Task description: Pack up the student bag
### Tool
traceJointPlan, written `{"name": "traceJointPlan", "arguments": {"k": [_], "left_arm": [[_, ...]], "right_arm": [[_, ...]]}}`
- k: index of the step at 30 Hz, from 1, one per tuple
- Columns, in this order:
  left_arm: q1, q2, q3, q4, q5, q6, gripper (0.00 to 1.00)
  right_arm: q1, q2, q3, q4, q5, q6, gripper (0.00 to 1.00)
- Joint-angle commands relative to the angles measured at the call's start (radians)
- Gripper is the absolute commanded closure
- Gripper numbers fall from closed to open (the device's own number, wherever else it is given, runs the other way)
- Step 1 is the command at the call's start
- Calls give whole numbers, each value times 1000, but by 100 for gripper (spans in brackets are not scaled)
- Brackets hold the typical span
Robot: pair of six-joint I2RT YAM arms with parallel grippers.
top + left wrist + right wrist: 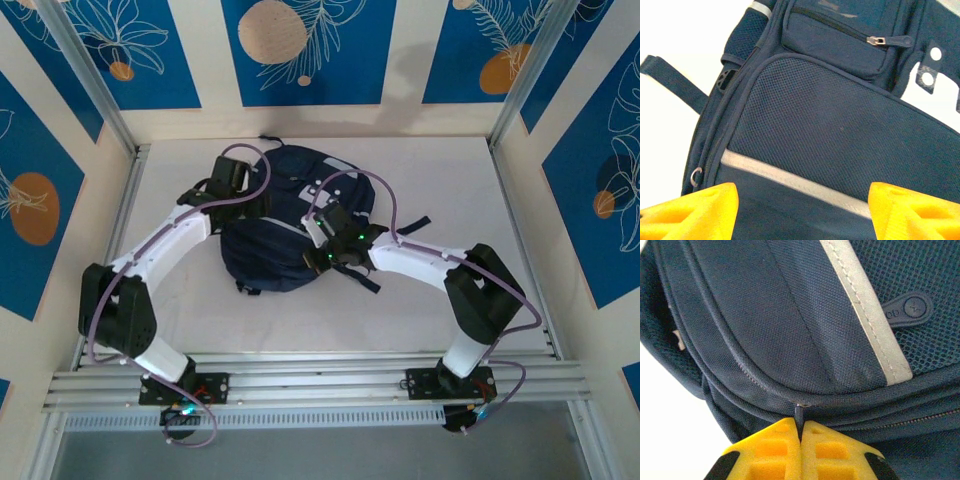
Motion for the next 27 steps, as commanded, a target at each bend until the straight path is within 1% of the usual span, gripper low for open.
{"name": "traceJointPlan", "arguments": {"k": [1,3,6,10,12,15,18,20,22,24,25,27], "left_arm": [[-10,-45,-1,-54,31,7,32],[-21,-52,-47,4,124,-68,33],[-50,-47,-152,155,255,-202,37],[-83,22,-267,343,339,-346,42],[-85,66,-308,409,320,-372,45],[-63,131,-339,412,253,-341,50],[-17,171,-365,400,247,-310,53],[0,173,-378,380,229,-286,54],[2,164,-391,371,220,-267,56],[2,161,-398,367,224,-266,56],[2,161,-401,365,225,-267,56],[2,159,-406,367,225,-271,56]], "right_arm": [[11,-12,41,66,-4,10,100],[17,-3,56,53,4,6,100],[22,-3,59,66,-2,14,100],[25,-12,50,74,-26,6,100],[23,-18,40,55,-49,-27,100],[11,-17,28,-25,-55,-107,100],[-30,-7,16,-103,-21,-184,100],[-76,-2,7,-109,23,-209,100],[-139,5,18,-96,41,-194,100],[-186,14,43,-69,29,-137,100],[-200,17,56,-54,6,-105,100],[-200,16,63,-4,2,-75,100]]}}
